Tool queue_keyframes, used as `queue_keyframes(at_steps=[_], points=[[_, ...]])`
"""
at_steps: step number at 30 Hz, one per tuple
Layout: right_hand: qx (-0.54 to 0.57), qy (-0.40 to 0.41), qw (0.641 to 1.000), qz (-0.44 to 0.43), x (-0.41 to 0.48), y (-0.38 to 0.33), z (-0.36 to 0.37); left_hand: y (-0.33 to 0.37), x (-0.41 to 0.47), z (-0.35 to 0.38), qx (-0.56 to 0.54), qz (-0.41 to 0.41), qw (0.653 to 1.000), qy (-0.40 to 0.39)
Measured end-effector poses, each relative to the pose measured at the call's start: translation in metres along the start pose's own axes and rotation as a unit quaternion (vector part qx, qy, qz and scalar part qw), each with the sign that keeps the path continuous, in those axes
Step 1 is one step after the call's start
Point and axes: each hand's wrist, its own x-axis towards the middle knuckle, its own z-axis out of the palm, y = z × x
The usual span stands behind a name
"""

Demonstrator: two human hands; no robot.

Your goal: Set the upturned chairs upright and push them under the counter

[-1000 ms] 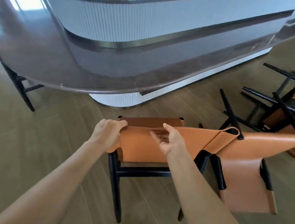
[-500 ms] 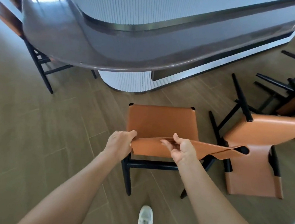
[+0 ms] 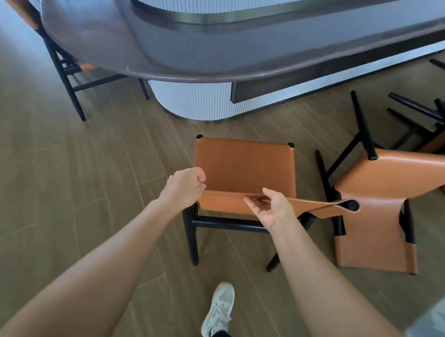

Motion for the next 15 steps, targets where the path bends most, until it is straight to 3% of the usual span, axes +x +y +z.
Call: queue_keyframes(at_steps=[3,6,10,15], points=[[-0.021,0.032,0.999,-0.014,-0.004,-0.008,-0.023,0.019,-0.022,0.002,-0.122,-0.003,0.990,0.065],[-0.038,0.060,0.997,-0.026,-0.010,-0.020,-0.041,0.031,-0.042,0.017,-0.280,-0.091,0.955,0.042],[-0.078,0.072,0.994,-0.036,-0.011,-0.030,-0.048,0.037,-0.044,0.046,-0.464,-0.259,0.843,-0.082],[-0.059,0.044,0.997,-0.003,-0.002,-0.036,-0.045,0.045,-0.026,0.066,-0.607,-0.311,0.729,-0.059]])
